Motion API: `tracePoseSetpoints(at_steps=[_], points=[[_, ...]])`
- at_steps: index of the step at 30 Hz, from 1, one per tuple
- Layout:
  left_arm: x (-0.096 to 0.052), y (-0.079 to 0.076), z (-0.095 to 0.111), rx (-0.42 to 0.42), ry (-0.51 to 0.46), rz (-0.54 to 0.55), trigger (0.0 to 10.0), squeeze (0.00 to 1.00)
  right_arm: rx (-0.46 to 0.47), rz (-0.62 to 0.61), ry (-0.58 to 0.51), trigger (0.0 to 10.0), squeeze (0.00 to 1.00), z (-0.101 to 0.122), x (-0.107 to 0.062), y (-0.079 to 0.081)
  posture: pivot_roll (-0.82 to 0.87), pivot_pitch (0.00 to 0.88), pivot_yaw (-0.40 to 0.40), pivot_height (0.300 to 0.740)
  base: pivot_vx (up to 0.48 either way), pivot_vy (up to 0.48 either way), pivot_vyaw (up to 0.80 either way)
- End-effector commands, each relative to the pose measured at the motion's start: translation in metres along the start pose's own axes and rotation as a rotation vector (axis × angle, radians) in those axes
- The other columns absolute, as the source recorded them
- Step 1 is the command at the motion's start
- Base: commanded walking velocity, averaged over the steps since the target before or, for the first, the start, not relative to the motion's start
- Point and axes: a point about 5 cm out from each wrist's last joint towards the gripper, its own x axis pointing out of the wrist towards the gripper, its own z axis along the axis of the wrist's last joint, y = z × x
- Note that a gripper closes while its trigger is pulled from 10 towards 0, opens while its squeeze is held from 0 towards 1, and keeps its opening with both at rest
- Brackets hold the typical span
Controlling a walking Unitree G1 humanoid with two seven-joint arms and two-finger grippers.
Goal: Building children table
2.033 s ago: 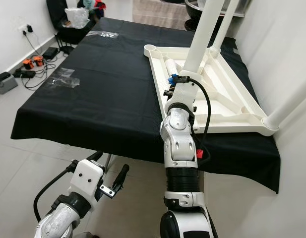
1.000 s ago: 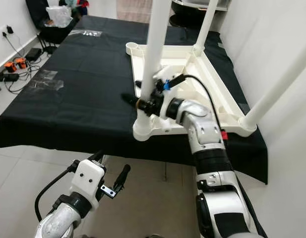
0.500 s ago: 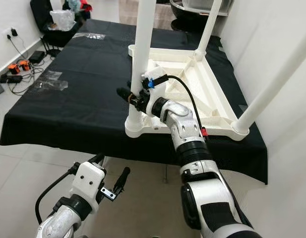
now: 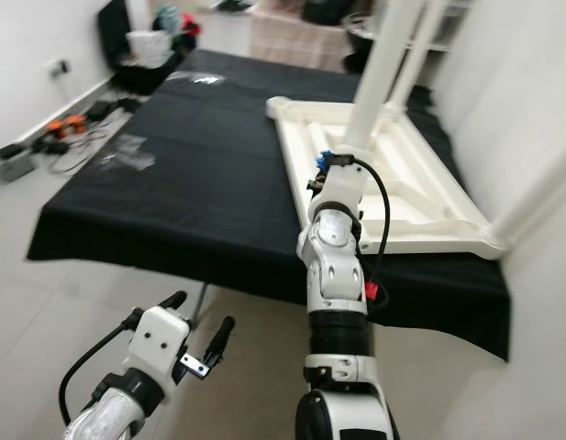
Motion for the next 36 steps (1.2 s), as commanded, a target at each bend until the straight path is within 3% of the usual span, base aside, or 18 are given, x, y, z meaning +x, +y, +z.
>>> tracePoseSetpoints(at_steps=[1,2,7,8,12,13,16,19,21,23,24,26,27,29,30,31,34,36], points=[[-0.001,-0.002,-0.004,0.002,0.014,-0.011,10.0,0.0,0.009,-0.001,-0.011,0.0,0.0,0.004,-0.001,0.004,0.07,0.055,-0.092,0.74,0.0,0.0,0.0],[-0.001,-0.002,-0.003,0.001,0.014,-0.011,10.0,0.0,0.009,0.06,-0.002,10.0,0.0,0.002,-0.001,0.012,0.07,0.058,-0.094,0.74,0.0,0.0,0.0],[-0.001,-0.002,-0.003,0.001,0.014,-0.01,10.0,0.0,0.003,0.126,-0.003,10.0,0.0,0.001,-0.003,0.021,0.07,0.06,-0.094,0.74,0.0,0.0,0.0],[-0.001,-0.002,-0.003,0.001,0.015,-0.01,10.0,0.0,0.0,0.154,-0.019,10.0,1.0,0.002,-0.004,0.024,0.07,0.059,-0.095,0.74,0.0,0.0,0.0],[-0.001,-0.002,-0.003,0.0,0.014,-0.01,10.0,0.0,-0.018,0.137,-0.048,10.0,1.0,0.008,-0.002,0.021,0.07,0.06,-0.097,0.74,0.0,0.0,0.0],[-0.001,-0.002,-0.004,0.0,0.015,-0.009,10.0,0.0,-0.031,0.156,-0.059,10.0,0.0,0.011,0.002,0.02,0.07,0.06,-0.094,0.74,0.0,0.0,0.0],[-0.001,-0.002,-0.004,0.0,0.015,-0.008,10.0,0.0,-0.039,0.172,-0.066,10.0,0.0,0.013,0.004,0.02,0.07,0.06,-0.094,0.74,0.0,0.0,0.0],[-0.001,-0.002,-0.004,0.0,0.015,-0.007,10.0,0.0,0.001,0.448,-0.042,10.0,0.0,0.022,0.019,0.024,0.07,0.06,-0.094,0.74,0.0,0.0,0.0],[-0.001,-0.002,-0.004,0.0,0.015,-0.007,10.0,0.0,0.001,0.448,-0.042,10.0,0.0,0.022,0.019,0.024,0.07,0.06,-0.094,0.74,0.0,0.0,0.0],[-0.001,-0.002,-0.004,0.0,0.015,-0.01,10.0,0.0,0.034,0.655,-0.007,10.0,0.0,0.026,0.027,0.023,0.06,0.059,-0.096,0.74,0.0,0.0,0.0],[-0.001,-0.002,-0.004,0.0,0.015,-0.01,10.0,0.0,0.034,0.655,-0.007,10.0,0.0,0.026,0.027,0.023,0.06,0.059,-0.096,0.74,0.0,0.0,0.0],[0.0,-0.004,-0.004,0.001,0.015,-0.019,10.0,0.0,-0.003,0.911,0.039,10.0,0.0,0.017,0.021,0.023,0.07,0.059,-0.099,0.74,0.0,0.0,0.0],[0.0,-0.004,-0.004,0.001,0.015,-0.019,10.0,0.0,-0.003,0.911,0.039,10.0,0.0,0.017,0.021,0.023,0.07,0.059,-0.099,0.74,0.0,0.0,0.0],[0.0,-0.004,-0.004,0.001,0.015,-0.019,10.0,0.0,-0.017,1.153,0.063,10.0,0.0,0.01,0.007,0.022,0.07,0.061,-0.099,0.74,0.0,0.0,0.0],[0.0,-0.004,-0.004,0.001,0.015,-0.019,10.0,0.0,-0.017,1.153,0.063,10.0,0.0,0.01,0.007,0.022,0.07,0.061,-0.099,0.74,0.0,0.0,0.0],[-0.001,-0.004,-0.004,0.0,0.015,-0.018,10.0,0.0,-0.011,1.232,0.065,10.0,0.0,0.009,0.002,0.022,0.07,0.063,-0.099,0.74,0.0,0.0,0.0],[-0.001,-0.004,-0.004,0.0,0.015,-0.018,10.0,0.0,-0.011,1.232,0.065,10.0,0.0,0.009,0.002,0.022,0.07,0.063,-0.099,0.74,0.0,0.0,0.0],[-0.001,-0.004,-0.004,-0.001,0.016,-0.018,10.0,0.0,0.036,1.345,0.059,10.0,0.0,0.012,-0.002,0.028,0.08,0.065,-0.097,0.74,0.0,0.0,0.0]])
